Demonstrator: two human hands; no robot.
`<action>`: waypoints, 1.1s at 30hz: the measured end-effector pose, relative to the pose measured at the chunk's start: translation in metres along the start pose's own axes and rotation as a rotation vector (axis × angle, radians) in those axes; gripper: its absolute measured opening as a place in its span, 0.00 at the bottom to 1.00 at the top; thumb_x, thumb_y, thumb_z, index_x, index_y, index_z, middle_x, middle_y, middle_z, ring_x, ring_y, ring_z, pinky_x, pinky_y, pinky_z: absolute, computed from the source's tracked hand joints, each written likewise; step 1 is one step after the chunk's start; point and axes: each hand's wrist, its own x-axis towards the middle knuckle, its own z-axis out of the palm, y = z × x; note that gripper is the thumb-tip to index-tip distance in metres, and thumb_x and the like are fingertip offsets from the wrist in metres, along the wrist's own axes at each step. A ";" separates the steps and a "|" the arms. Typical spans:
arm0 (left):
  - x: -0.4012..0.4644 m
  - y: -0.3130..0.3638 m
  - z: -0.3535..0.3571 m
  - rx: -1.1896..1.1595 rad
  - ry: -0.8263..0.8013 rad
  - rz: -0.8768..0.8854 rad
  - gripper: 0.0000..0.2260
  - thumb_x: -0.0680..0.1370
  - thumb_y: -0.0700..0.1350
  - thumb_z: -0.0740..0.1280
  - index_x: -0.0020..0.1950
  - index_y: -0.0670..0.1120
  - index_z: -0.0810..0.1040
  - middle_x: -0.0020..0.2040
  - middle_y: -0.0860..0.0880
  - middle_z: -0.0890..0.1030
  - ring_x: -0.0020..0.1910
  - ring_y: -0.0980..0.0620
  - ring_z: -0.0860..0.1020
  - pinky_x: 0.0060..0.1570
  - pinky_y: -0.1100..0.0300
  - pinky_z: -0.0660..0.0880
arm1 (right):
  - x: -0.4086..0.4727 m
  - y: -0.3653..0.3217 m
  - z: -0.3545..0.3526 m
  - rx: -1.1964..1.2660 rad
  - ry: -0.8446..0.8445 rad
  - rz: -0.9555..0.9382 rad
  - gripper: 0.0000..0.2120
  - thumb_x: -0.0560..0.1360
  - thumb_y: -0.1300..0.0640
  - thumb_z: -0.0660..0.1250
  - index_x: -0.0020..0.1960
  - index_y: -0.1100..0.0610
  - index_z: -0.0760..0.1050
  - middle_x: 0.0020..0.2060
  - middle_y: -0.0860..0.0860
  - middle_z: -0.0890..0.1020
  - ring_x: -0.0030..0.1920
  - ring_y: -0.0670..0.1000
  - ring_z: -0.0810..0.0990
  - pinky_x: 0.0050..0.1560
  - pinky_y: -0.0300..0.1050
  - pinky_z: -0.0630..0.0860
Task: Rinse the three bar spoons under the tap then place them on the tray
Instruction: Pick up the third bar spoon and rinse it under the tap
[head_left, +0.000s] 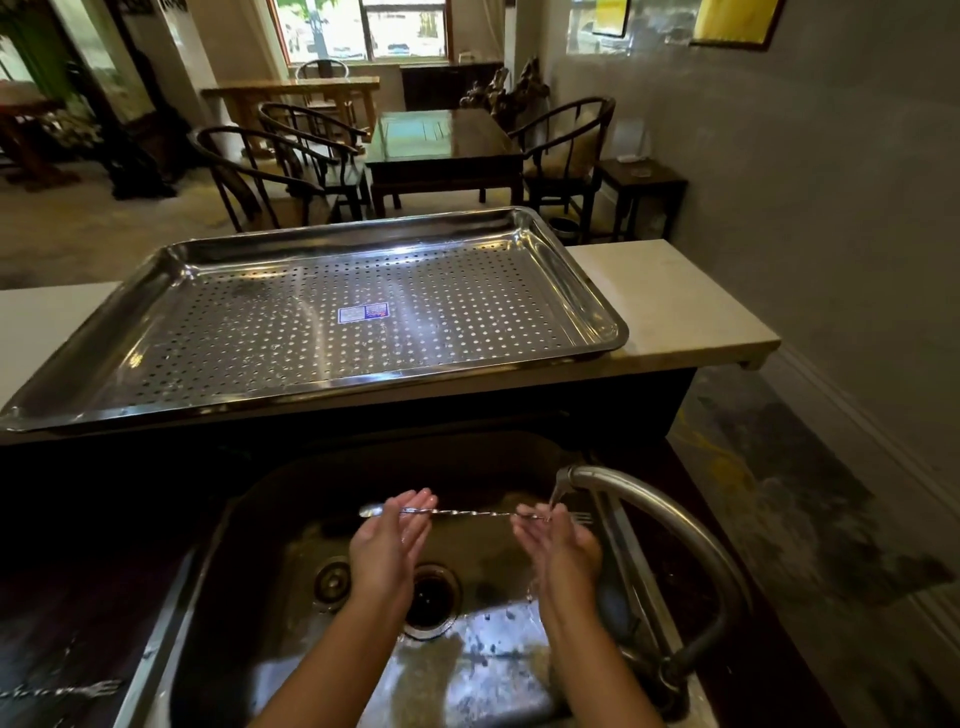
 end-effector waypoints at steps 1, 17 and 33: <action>0.001 -0.001 -0.004 0.006 0.005 -0.008 0.11 0.82 0.40 0.55 0.55 0.36 0.73 0.56 0.37 0.78 0.51 0.45 0.79 0.56 0.54 0.71 | 0.000 0.001 -0.002 -0.008 0.013 0.004 0.12 0.79 0.60 0.57 0.47 0.70 0.73 0.41 0.64 0.81 0.38 0.56 0.82 0.30 0.37 0.81; 0.007 0.009 -0.032 -0.182 0.078 -0.103 0.12 0.81 0.37 0.54 0.61 0.34 0.70 0.68 0.35 0.71 0.62 0.42 0.74 0.64 0.52 0.68 | 0.003 -0.017 -0.020 -0.224 -0.237 0.096 0.08 0.75 0.65 0.65 0.53 0.64 0.77 0.46 0.59 0.82 0.45 0.53 0.83 0.36 0.34 0.81; 0.002 0.002 -0.031 -0.253 -0.014 -0.131 0.10 0.81 0.39 0.54 0.60 0.36 0.69 0.67 0.33 0.71 0.64 0.40 0.72 0.58 0.53 0.69 | -0.003 -0.023 -0.036 -0.368 -0.174 0.050 0.05 0.76 0.62 0.63 0.45 0.60 0.78 0.26 0.51 0.83 0.27 0.46 0.81 0.24 0.34 0.76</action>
